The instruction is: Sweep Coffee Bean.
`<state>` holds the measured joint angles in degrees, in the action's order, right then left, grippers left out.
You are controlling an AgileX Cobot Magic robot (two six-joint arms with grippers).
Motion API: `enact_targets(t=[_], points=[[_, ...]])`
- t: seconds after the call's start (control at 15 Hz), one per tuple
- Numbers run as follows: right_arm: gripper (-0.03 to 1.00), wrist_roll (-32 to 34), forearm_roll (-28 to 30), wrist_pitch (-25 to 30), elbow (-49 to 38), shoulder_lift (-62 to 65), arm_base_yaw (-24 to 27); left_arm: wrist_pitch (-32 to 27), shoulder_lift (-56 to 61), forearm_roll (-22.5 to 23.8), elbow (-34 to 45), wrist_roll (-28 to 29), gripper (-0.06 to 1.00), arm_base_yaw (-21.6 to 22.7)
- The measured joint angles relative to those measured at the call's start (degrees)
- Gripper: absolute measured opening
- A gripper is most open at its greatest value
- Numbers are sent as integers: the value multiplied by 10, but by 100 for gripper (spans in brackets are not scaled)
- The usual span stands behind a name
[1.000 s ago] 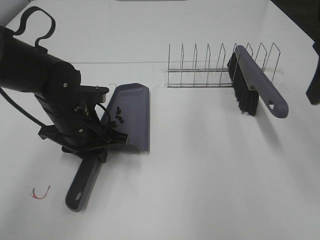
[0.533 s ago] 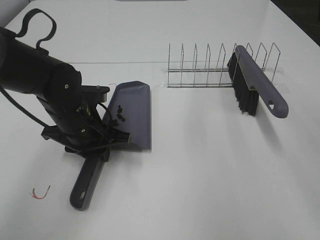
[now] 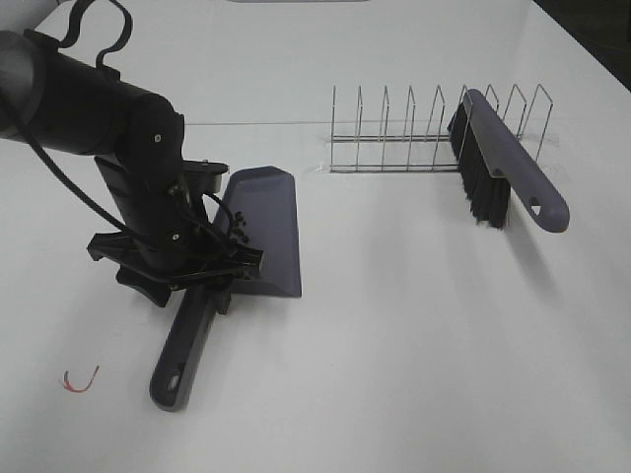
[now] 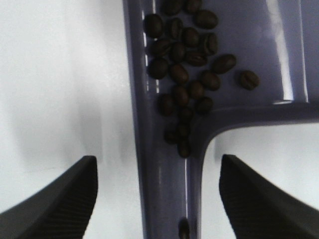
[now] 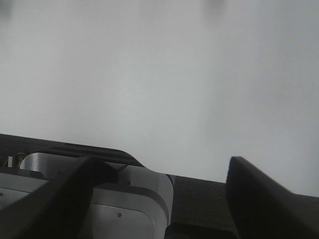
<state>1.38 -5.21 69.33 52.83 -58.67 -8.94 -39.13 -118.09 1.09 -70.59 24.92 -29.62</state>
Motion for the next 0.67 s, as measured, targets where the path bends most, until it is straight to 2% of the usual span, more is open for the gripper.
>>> enact_targets(t=[0.13, 0.33, 0.4, 0.47, 0.67], points=[[71, 0, 0, 3, 0, 0, 0, -20, 13, -1, -2, -5, 71, 0], [71, 0, -1, 3, 0, 0, 0, -46, 76, 3, -3, -6, 72, 0], [71, 0, -2, 3, 0, 6, 0, -99, 131, 28, -3, -6, 72, 0], [71, -1, -3, 3, 0, 11, 0, -119, 146, 36, -3, -7, 72, 0], [71, -1, -3, 5, 0, 66, 0, -233, 249, 82, -3, -7, 72, 0]])
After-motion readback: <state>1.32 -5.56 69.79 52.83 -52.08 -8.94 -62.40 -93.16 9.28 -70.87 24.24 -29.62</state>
